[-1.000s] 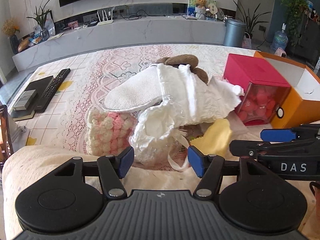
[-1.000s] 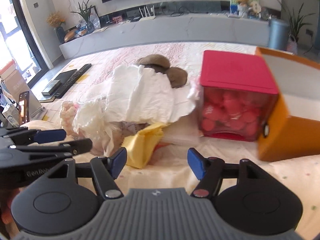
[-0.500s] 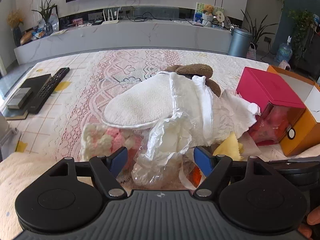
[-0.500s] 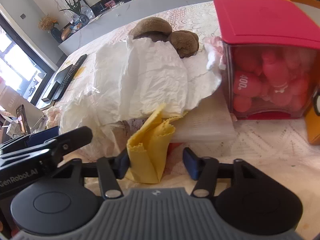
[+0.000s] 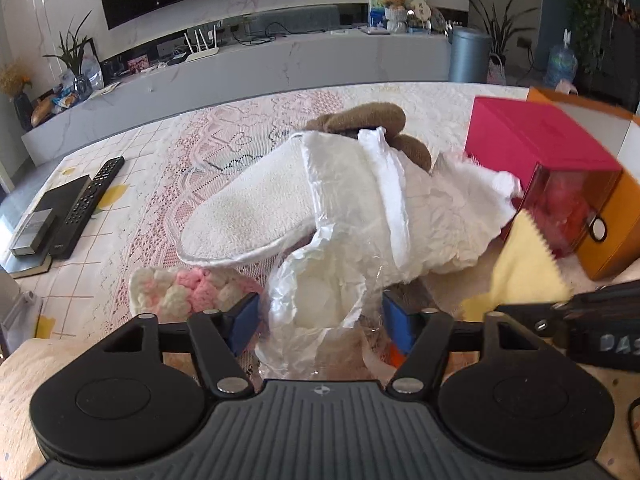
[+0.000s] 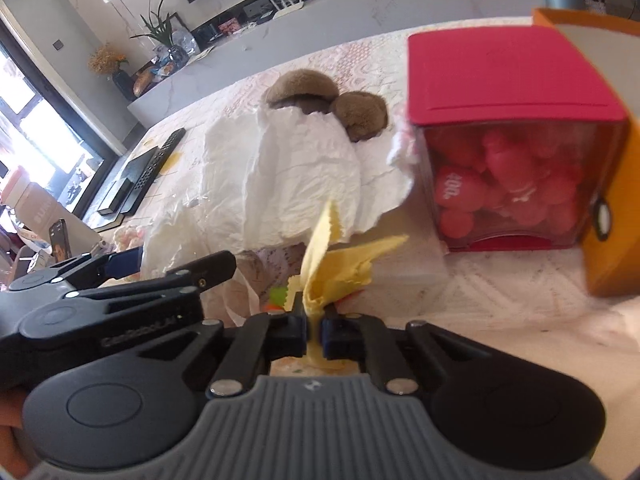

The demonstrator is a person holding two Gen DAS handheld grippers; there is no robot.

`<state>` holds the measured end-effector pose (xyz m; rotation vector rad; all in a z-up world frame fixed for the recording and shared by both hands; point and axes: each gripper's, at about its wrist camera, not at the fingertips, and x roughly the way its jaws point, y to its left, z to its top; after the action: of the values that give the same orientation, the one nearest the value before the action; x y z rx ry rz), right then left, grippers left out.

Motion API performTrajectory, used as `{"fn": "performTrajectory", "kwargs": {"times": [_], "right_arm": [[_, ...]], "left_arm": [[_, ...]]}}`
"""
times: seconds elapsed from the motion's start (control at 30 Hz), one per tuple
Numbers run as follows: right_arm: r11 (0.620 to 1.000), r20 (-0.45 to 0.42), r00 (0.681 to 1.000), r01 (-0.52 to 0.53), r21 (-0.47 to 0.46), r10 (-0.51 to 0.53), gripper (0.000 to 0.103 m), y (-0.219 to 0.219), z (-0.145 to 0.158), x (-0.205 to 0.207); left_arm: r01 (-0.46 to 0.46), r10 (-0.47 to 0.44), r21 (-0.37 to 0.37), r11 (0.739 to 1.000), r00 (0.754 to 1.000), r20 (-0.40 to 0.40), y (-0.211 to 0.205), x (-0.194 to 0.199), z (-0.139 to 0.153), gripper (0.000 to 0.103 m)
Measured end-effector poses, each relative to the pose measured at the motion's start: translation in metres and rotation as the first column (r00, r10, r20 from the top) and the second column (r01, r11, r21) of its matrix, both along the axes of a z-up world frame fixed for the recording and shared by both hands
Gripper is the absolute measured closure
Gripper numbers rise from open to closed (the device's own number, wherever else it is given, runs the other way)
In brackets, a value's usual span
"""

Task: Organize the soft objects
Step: 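Carry the yellow cloth and plastic bag into the orange shoebox and release both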

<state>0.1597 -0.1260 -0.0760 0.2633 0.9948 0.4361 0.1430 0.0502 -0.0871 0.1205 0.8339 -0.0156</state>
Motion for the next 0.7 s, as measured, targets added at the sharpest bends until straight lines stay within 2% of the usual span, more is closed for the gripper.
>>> {"fn": "performTrajectory", "kwargs": {"times": [0.07, 0.23, 0.4, 0.7], "right_arm": [[1.0, 0.011, 1.0, 0.01, -0.004, -0.01, 0.099, -0.009, 0.004, -0.005], [1.0, 0.037, 0.999, 0.022, -0.013, -0.022, 0.099, -0.021, 0.012, -0.017], [0.999, 0.067, 0.997, 0.04, 0.002, -0.04, 0.099, -0.029, 0.022, -0.031], [0.997, 0.169, 0.983, 0.065, 0.027, -0.069, 0.099, -0.051, 0.05, -0.055]], "left_arm": [[-0.001, 0.001, -0.002, 1.0, 1.0, 0.022, 0.0, -0.005, 0.003, 0.045], [-0.006, 0.006, 0.0, 1.0, 0.998, 0.062, -0.002, -0.023, 0.014, 0.059], [0.004, -0.008, 0.023, 1.0, 0.99, 0.144, -0.015, -0.049, 0.032, 0.062], [0.074, -0.074, 0.007, 0.997, 0.966, 0.246, -0.046, -0.078, 0.074, 0.063]]}}
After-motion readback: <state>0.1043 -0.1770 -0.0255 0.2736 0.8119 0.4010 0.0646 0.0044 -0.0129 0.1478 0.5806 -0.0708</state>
